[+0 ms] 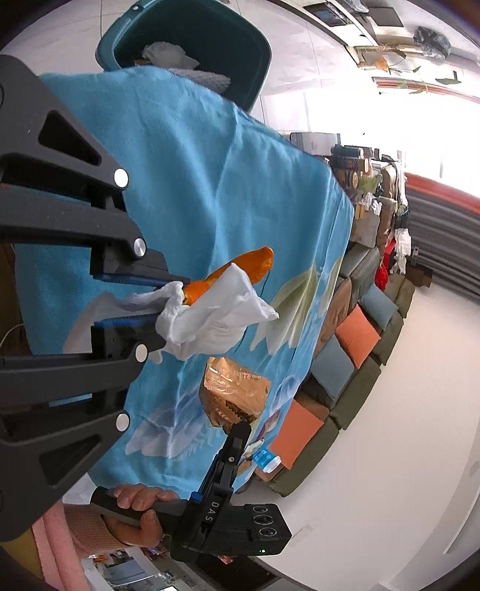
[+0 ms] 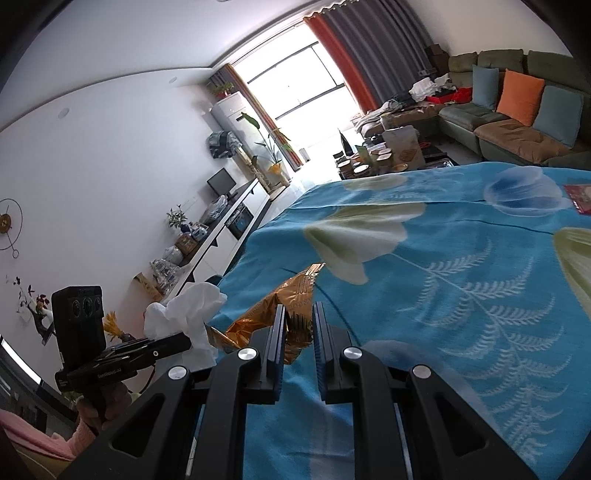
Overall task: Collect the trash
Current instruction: 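Carry the tissue with the left tool while the right tool carries the gold wrapper to the bin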
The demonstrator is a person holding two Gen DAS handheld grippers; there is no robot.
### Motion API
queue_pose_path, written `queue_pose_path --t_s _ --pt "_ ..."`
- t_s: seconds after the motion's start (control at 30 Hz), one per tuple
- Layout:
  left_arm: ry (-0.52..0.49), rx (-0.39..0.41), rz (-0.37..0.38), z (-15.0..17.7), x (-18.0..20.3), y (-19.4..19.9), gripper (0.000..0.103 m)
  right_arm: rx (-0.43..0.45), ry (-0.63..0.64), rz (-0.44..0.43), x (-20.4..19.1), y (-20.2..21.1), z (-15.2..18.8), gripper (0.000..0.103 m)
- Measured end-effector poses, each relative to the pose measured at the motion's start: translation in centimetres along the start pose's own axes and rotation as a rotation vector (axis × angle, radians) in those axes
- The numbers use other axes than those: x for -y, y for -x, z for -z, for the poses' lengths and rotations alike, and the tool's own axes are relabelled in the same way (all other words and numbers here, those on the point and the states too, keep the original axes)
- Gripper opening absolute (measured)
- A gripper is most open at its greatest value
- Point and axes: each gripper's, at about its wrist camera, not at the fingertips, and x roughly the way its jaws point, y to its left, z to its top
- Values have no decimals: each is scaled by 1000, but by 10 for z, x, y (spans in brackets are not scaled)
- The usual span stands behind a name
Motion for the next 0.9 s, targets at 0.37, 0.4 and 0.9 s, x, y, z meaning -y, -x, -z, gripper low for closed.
queue_pose_path --t_s 0.37,0.4,0.9 --pt "25 27 -36 8 -12 21 14 -31 32 -44 -22 -20 -3 13" --pt "25 29 -38 9 -13 23 14 -33 34 -47 -23 -21 -4 13" --pt "59 60 -73 13 -31 45 14 -60 67 -90 -47 -43 -9 13"
